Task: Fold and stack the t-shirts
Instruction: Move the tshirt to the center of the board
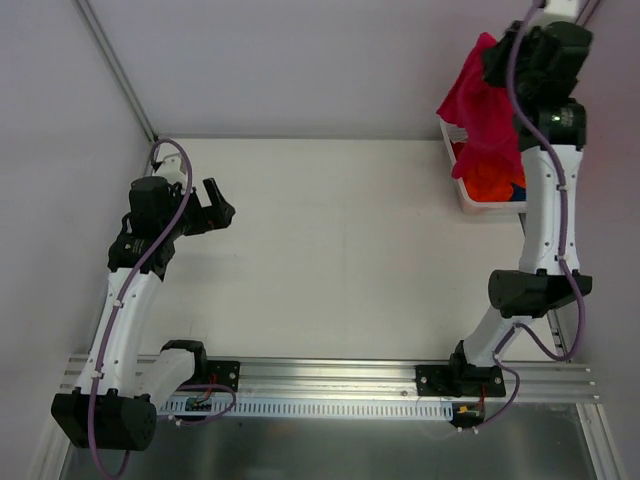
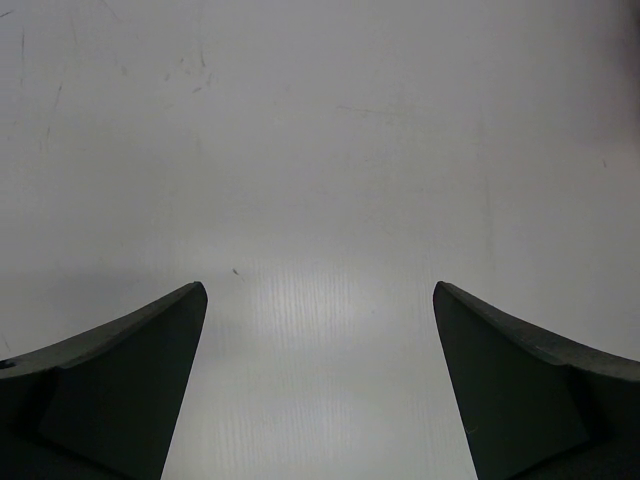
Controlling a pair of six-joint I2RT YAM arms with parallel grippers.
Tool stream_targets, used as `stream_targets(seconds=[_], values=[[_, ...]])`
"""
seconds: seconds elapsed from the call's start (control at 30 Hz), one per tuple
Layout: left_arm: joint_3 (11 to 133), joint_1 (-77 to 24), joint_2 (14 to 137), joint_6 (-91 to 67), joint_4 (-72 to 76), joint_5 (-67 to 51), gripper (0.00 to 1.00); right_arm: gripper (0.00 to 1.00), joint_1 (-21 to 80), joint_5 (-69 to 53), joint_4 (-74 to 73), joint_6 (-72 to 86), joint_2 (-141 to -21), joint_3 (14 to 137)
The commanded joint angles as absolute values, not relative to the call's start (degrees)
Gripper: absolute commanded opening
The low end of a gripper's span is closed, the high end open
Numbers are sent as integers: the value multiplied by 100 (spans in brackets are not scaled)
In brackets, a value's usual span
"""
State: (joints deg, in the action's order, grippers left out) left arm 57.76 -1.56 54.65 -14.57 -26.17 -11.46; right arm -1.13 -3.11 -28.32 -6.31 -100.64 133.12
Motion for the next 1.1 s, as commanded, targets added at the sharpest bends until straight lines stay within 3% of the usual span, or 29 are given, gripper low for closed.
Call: stream_targets(seconds=[0.0,0.07,0.2,0.5,0.6,0.77,0.8,0.83,0.87,1.0,1.07], values=[[5608,-176,5335,-1827,-2505,-485,99,1,1570,-388,-3137,-1431,-9642,13107],[5590,-79,5361,-2003,-2531,-82,99,0,2423,-142,-3322,-1468,-9642,12816],[5520,105,5335,-2268,-2575,167,99,1,3215,-122,-2571,-986,-9292,11055],[5353,132,5150,-2004,-2628,352,99,0,3577,-141,-670,-404,-9202,7895],[5291,132,5168,-1969,-2646,264,99,1,3674,-385,-316,-361,-9754,7585],[5230,132,5256,-1916,-2654,-148,99,2,3753,-484,-1151,-229,-10415,8454],[5221,132,5265,-1951,-2654,-184,99,7,3770,-370,-1125,-237,-10345,8438],[5203,132,5317,-2073,-2654,-211,99,33,3771,-360,-864,-202,-10301,8359],[5177,132,5352,-2118,-2654,-298,99,42,3779,-386,-774,-176,-10283,8271],[5256,132,5625,-2180,-2654,-491,99,59,3771,-553,-975,-53,-10153,8218],[5256,132,5651,-2223,-2663,-510,99,75,3770,-580,-975,-61,-9994,8060]])
